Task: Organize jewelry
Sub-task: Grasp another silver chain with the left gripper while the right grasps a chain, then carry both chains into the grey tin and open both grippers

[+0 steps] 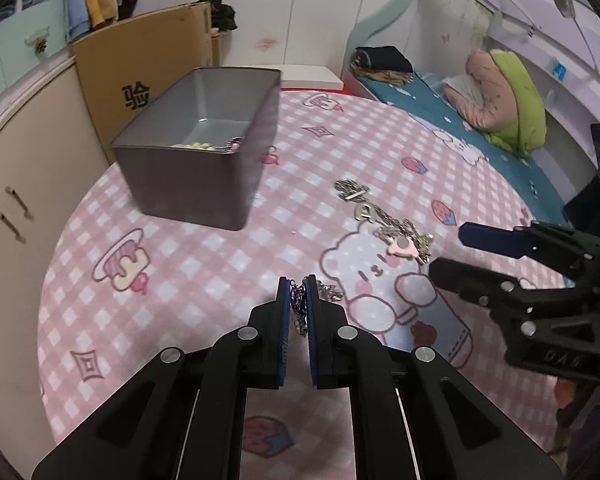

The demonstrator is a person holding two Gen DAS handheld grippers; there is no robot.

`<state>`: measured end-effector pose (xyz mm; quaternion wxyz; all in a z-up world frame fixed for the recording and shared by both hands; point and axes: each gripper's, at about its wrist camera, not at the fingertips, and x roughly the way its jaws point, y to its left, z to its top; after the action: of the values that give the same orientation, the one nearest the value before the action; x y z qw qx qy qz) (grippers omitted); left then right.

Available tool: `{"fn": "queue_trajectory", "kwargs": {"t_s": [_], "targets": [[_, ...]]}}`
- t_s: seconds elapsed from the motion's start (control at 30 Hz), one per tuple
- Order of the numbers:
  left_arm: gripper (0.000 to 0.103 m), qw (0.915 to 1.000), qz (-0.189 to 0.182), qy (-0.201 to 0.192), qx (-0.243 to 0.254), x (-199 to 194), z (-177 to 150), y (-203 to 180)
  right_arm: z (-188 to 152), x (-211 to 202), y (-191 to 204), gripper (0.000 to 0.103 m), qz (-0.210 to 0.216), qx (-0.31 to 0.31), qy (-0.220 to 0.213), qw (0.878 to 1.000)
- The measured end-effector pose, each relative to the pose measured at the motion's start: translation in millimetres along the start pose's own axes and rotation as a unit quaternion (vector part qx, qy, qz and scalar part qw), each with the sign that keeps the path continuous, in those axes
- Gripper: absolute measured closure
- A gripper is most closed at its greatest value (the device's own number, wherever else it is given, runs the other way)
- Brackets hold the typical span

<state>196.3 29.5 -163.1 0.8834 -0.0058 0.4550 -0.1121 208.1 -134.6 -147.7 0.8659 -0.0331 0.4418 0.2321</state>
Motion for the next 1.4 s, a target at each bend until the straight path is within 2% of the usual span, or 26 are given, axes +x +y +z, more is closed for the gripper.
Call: {"fn": "queue_trajectory", "kwargs": {"t_s": [0.07,0.13,0.5,0.53,0.63,0.8,0.87,0.97,1.03,1.17,1.27,1.4], "targets": [[0.095,0.9999,-0.006,-0.003,-0.010,-4.4,1.3,7.6,5.8,7.3,7.9,0.056,0.003,-0.016,0.002,1.000],[0.095,0.9998,-0.005,-0.008,-0.016,-8.7,0.9,11.7,10.6,16.7,12.3,0.067,0.009,-0.027,0.010,1.000],[0.095,0.9992,-0.023,-0.009,-0.032,-12.1,1.1,24.6,19.5,42.7,17.2,0.071,-0.020,-0.051,0.033,0.998],[0.095,0.9991,-0.024,-0.008,-0.033,-11.3,1.6,24.4,19.1,44.6,17.4,0.079,-0.021,-0.051,0.034,0.998],[0.095,0.9990,-0.027,-0.007,-0.034,-10.3,3.3,24.9,19.9,49.3,15.6,0.091,-0.028,-0.049,0.037,0.998],[0.095,0.9988,-0.036,-0.012,-0.029,-15.7,11.3,23.2,21.4,46.7,11.1,0.092,-0.022,-0.038,0.031,0.999],[0.095,0.9978,-0.058,-0.017,-0.027,-23.9,19.5,21.9,25.2,36.1,7.4,0.092,0.000,-0.021,0.019,1.000],[0.095,0.9954,-0.086,-0.039,-0.013,-42.4,37.8,20.0,38.2,16.8,4.9,0.092,0.018,-0.009,-0.001,1.000],[0.095,0.9944,-0.089,-0.058,-0.006,-54.3,53.7,20.4,51.2,2.1,4.2,0.092,0.033,-0.002,-0.020,0.999],[0.095,0.9936,-0.055,-0.099,0.003,-75.0,91.3,31.9,86.5,-17.7,8.7,0.092,0.048,0.003,-0.053,0.997],[0.095,0.9942,-0.036,-0.101,0.000,-74.6,113.3,44.2,111.3,-19.3,16.9,0.092,0.054,0.001,-0.066,0.996],[0.095,0.9961,-0.018,-0.085,-0.013,-60.6,130.4,64.6,137.7,-9.2,30.7,0.092,0.065,0.002,-0.066,0.996]]}}
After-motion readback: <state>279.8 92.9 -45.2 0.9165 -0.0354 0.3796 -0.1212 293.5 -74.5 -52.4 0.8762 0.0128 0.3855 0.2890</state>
